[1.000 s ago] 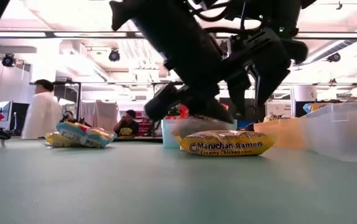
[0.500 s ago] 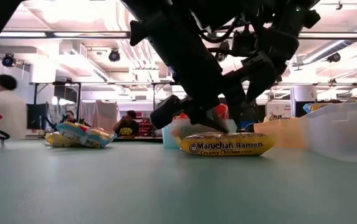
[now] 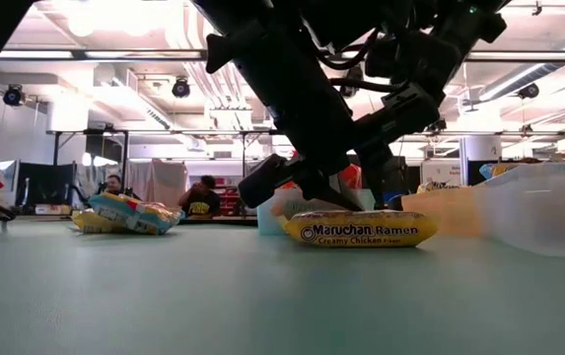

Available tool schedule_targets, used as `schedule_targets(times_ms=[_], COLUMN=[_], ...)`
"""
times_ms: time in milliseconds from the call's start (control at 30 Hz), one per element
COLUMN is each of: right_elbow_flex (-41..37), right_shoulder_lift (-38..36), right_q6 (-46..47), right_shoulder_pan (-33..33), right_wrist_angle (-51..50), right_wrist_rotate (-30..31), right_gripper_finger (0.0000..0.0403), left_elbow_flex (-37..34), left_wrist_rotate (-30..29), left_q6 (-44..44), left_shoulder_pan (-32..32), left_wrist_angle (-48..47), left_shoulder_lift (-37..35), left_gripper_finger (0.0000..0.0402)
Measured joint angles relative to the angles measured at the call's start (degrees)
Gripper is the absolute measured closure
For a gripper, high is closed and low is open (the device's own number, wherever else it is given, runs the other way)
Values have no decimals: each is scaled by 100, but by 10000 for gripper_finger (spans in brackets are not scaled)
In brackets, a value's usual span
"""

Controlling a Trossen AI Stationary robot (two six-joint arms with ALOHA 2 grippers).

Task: Sort Maruchan noodles
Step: Put the yellow noodle pack into the orange bin

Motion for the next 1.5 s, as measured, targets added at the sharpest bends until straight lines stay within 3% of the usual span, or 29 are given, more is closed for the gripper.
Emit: schedule_targets(times_ms=[567,900,1100,1300,1500], right_elbow_flex=[0,0,1,2,0], right_shoulder_lift=[4,7,7,7,9], right_q6=[254,212,594,916,1101], right_shoulder_pan=[-416,-447,-445,-430,-249], right_wrist_angle=[-14,-14,-19,-14,108], right_wrist_rotate=[-9,11,7,-593,-738], right_gripper_finger=[339,339,339,339,339], left_elbow_flex=[308,904,900,871,839], left_wrist_rotate=[259,290,540,555,634], left_q6=[-14,42,-191,-432,-516], left_shoulder_pan=[-196,-311,-424,-522,-523], left_wrist_angle=[-293,-1614,-1746,-1743,-1781], left_shoulder_lift=[1,3,3,3,153], left_gripper_finger=[326,326,326,326,326])
